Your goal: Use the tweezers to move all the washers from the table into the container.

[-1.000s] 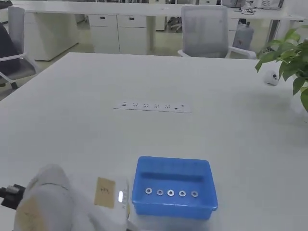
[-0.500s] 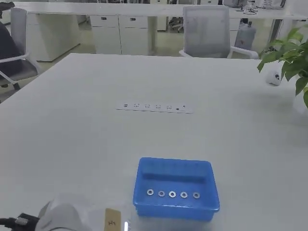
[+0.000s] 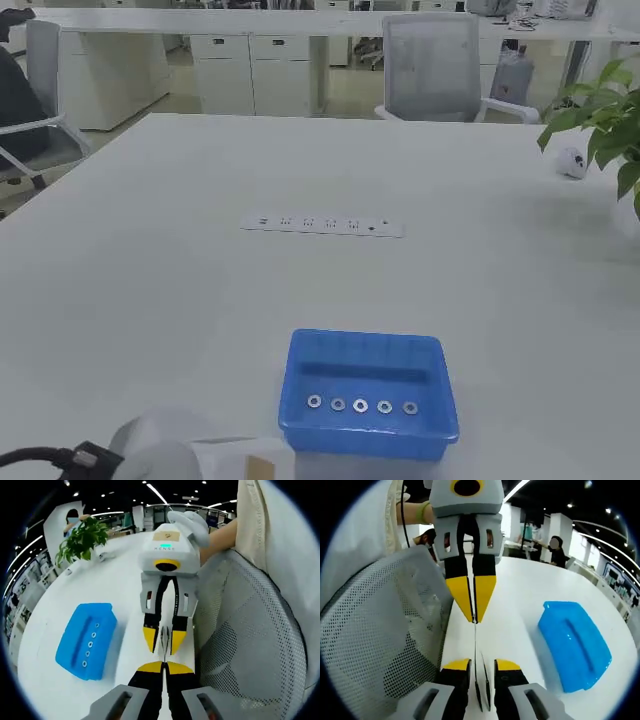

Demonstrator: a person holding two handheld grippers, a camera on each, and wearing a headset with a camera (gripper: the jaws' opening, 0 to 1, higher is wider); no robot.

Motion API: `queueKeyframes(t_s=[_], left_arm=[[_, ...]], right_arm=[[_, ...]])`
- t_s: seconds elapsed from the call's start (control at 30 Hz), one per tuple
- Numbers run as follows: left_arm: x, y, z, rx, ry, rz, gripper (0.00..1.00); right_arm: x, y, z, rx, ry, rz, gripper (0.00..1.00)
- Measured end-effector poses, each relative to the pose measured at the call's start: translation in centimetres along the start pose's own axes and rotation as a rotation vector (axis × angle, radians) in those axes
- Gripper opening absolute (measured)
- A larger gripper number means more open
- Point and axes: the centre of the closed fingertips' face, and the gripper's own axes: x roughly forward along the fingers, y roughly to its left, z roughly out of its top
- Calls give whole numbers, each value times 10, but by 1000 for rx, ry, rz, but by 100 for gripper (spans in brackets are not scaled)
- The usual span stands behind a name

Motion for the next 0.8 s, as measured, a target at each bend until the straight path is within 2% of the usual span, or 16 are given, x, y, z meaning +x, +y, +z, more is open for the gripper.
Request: queueKeyframes(t_s=[0.07,0.17,0.33,0.47,0.67,0.8], left_arm=[[2,2,-9,-10,28,-18,0],[6,4,-23,-32,70,-47,0],[14,8,-33,-48,117,-63,0],[19,8,-39,-48,154,-71,0],[25,7,-47,-49,200,-82,0],[28,8,-51,-40,226,-80,0]], right_arm=[[-6,1,2,9,-11,-4,31],[-17,2,2,38,-31,-16,36],[-39,-1,-9,86,-32,-80,48],[-60,-6,-12,137,-62,-151,55],[-85,-9,-14,183,-91,-224,60],[-93,-10,-15,212,-120,-248,61]])
